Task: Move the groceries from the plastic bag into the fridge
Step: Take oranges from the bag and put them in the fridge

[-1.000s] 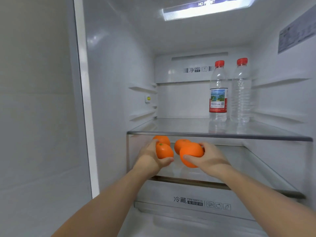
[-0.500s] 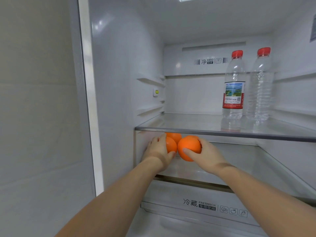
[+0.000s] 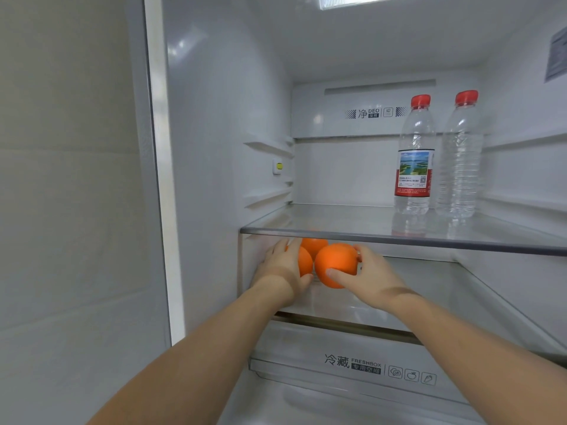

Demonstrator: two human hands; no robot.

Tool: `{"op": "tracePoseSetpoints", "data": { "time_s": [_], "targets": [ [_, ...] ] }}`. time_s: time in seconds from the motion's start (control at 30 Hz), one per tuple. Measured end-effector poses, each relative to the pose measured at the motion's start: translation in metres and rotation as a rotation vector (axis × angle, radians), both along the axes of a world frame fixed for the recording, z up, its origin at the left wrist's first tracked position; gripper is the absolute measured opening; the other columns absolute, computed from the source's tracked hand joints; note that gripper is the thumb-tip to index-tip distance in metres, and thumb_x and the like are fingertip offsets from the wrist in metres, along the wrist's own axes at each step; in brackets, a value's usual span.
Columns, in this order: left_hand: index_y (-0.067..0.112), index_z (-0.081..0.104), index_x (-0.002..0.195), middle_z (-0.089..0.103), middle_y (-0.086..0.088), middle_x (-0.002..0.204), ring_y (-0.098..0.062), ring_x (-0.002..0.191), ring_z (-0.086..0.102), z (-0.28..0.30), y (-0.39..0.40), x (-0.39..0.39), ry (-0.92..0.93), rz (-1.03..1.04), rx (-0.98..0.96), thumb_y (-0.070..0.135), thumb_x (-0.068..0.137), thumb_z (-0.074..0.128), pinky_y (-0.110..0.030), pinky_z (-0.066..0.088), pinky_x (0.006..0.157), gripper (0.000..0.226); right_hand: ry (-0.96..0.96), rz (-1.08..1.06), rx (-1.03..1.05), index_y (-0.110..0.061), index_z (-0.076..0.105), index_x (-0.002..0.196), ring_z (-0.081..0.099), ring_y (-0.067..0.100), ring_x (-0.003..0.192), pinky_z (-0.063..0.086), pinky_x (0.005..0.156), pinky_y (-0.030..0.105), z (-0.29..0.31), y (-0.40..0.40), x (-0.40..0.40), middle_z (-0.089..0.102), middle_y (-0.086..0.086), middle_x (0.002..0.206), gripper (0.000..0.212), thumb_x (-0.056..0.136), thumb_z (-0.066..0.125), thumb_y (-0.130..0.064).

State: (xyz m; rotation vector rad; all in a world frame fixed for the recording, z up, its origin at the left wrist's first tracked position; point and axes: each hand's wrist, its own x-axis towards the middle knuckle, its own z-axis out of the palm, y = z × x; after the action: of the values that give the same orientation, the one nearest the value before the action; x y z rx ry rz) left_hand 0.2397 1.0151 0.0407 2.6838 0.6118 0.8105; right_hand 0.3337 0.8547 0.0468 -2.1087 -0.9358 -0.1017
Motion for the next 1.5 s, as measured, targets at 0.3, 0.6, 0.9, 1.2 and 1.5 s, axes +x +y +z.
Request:
{"op": "tracePoseSetpoints", "data": {
  "time_s": [0.3, 0.6, 0.9, 1.2, 1.5],
  "targets": [
    [0.027, 0.021, 0.152, 0.017, 0.0, 0.16, -0.019, 0.148, 0.01, 0.0, -0.025, -0.03, 0.04, -0.03, 0.119, 0.042, 0.089, 0.058, -0.039, 0.016, 0.12, 0.075, -0.035, -0.051, -0.045, -0.036, 0.035, 0.139, 0.045, 0.019, 0.128, 0.038, 0.106, 0.044, -0.001, -0.018, -0.012, 0.044, -0.003, 0.142, 0.081, 0.071, 0.067, -0.066],
    [0.033, 0.021, 0.15, 0.023, 0.001, 0.157, -0.022, 0.145, 0.015, 0.007, -0.045, -0.059, 0.064, -0.185, 0.17, 0.042, 0.085, 0.056, -0.046, 0.026, 0.114, 0.074, -0.135, -0.216, -0.163, -0.028, 0.026, 0.148, 0.044, 0.02, 0.132, 0.038, 0.105, 0.044, 0.005, -0.052, -0.056, 0.041, -0.001, 0.148, 0.096, 0.07, 0.054, -0.078],
    [0.031, 0.034, 0.145, 0.037, 0.009, 0.145, -0.015, 0.133, 0.035, -0.02, -0.034, -0.103, -0.041, -0.433, 0.208, 0.048, 0.087, 0.054, -0.032, 0.035, 0.105, 0.063, -0.221, -0.349, -0.263, -0.044, 0.024, 0.146, 0.036, 0.014, 0.135, 0.034, 0.108, 0.04, -0.015, -0.08, -0.151, 0.035, -0.011, 0.148, 0.07, 0.084, 0.044, -0.071],
    [0.031, 0.039, 0.142, 0.042, 0.009, 0.141, -0.015, 0.132, 0.034, -0.025, -0.072, -0.154, 0.011, -0.605, 0.227, 0.05, 0.086, 0.053, -0.033, 0.034, 0.105, 0.061, -0.318, -0.522, -0.39, -0.038, 0.026, 0.146, 0.039, 0.01, 0.129, 0.036, 0.108, 0.037, -0.004, -0.155, -0.255, 0.036, -0.012, 0.145, 0.07, 0.085, 0.045, -0.068],
    [0.031, 0.039, 0.143, 0.039, 0.007, 0.146, -0.017, 0.133, 0.037, -0.019, -0.17, -0.223, 0.068, -0.798, 0.205, 0.051, 0.088, 0.052, -0.034, 0.036, 0.108, 0.06, -0.244, -0.755, -0.363, -0.033, 0.028, 0.147, 0.04, 0.016, 0.13, 0.037, 0.106, 0.036, -0.018, -0.279, -0.377, 0.036, -0.007, 0.145, 0.07, 0.087, 0.05, -0.063]
  ]
}}
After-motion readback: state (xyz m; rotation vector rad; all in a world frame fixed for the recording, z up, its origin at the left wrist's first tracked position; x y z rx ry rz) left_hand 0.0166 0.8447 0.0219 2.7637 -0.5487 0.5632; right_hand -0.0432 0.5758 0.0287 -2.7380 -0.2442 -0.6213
